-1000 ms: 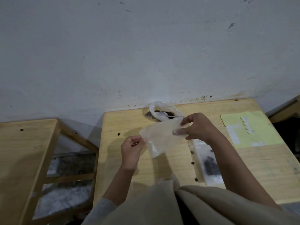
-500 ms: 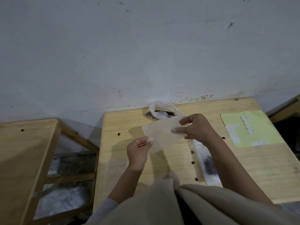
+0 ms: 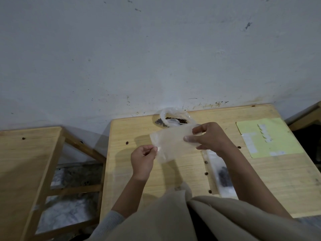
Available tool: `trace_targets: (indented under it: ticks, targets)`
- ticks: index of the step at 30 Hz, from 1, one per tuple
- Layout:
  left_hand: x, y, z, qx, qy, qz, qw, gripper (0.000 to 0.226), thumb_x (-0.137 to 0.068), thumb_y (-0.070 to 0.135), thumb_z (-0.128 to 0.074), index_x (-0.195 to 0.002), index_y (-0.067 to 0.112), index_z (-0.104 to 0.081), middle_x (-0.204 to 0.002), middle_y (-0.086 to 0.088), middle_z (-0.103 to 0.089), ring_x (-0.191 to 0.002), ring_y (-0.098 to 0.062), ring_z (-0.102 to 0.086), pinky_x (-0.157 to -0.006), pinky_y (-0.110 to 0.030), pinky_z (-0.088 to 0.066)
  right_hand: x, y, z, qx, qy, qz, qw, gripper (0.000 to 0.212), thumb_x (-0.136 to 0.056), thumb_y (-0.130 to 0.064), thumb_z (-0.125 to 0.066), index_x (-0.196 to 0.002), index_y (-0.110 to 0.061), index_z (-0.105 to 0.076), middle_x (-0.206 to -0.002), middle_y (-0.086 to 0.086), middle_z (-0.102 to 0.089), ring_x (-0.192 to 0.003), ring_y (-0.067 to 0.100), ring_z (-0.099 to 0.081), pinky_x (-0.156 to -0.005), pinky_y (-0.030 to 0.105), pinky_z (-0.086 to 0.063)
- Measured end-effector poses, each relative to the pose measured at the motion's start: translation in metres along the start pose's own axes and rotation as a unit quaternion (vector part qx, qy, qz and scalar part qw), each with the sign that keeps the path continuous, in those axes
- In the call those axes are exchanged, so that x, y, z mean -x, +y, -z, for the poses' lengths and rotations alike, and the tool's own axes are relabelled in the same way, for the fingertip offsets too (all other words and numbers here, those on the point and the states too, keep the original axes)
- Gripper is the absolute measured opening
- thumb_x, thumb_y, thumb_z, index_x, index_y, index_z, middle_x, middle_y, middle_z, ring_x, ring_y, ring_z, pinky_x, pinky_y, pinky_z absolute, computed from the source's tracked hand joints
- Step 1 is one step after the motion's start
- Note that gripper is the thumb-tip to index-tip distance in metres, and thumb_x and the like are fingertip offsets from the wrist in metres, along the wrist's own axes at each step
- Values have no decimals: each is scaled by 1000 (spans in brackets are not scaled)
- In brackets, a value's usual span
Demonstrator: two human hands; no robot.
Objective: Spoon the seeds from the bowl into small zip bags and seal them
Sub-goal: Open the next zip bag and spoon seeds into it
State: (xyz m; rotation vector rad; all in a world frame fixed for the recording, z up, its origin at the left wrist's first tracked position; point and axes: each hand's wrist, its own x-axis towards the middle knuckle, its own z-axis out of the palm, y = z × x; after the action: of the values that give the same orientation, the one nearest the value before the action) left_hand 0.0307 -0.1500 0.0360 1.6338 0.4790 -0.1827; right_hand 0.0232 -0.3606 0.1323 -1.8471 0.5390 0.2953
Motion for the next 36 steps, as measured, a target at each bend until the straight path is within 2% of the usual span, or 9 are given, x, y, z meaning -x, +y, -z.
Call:
trace_targets:
  ticks: [3,6,11,18,22,28,33,36]
  targets:
    - [1,3,3,-15,5,-38,999,16,-83,0,-68,-77,15,-66,-77,-5,-69,-72,-17,-65,-69,-26,-53,-1,1,3,-4,2,-5,1000,43,-63,-24,-87,-93,-6,-63,-97,-4,-56,-82,15,-63,-67,32,-59]
    - [0,4,3,-52,-8,-56,997,19,-84,0,-66,-76,18,-65,-80,0,-68,-76,-12,-63,-69,-19,-49,-1,3,4,9,14,-2,1000,48,-61,-25,-88,-96,-5,-63,-98,-4,-56,-84,15,-63,-67,32,-60]
    - [-2,3,-2,-31,-22,-17,999,8,-83,10,-71,-85,17,-67,-91,-3,-70,-85,-16,-65,-77,-29,-52,0,3,1,16,9,3,1000,46,-62,-24,-88,-95,-5,-64,-96,-6,-54,-80,13,-62,-63,29,-58]
    - [-3,5,-2,20,-2,37,999,20,-77,10,-77,-93,12,-65,-87,-3,-68,-77,-12,-63,-67,-23,-47,2,2,2,0,3,-2,1000,40,-63,-23,-88,-90,-6,-63,-94,-4,-54,-77,14,-62,-63,29,-59]
    - [-3,5,-2,-3,-1,26,1000,15,-78,10,-76,-90,11,-66,-87,-4,-69,-76,-12,-62,-65,-22,-47,5,2,2,-17,-3,-4,1000,38,-64,-20,-87,-89,-6,-62,-93,-3,-53,-76,15,-61,-60,26,-59]
    - [-5,7,-1,-38,-22,18,999,7,-86,12,-68,-92,10,-66,-87,-5,-68,-78,-15,-62,-74,-29,-51,6,4,0,-22,-1,-5,1000,40,-64,-19,-87,-93,-3,-63,-92,-3,-53,-75,14,-61,-66,31,-59]
    - [-4,12,1,-47,-67,32,996,8,-91,9,-60,-89,11,-67,-77,1,-66,-70,-8,-60,-63,-19,-47,6,4,0,-29,-4,3,1000,38,-63,-18,-87,-90,-6,-63,-92,-3,-54,-74,14,-61,-61,27,-58]
    - [-3,11,2,-56,-62,23,996,7,-89,8,-61,-88,12,-67,-82,-2,-68,-73,-10,-62,-64,-20,-46,6,5,0,-27,-4,8,1000,37,-63,-19,-87,-89,-7,-63,-93,-3,-54,-75,14,-62,-61,27,-58]
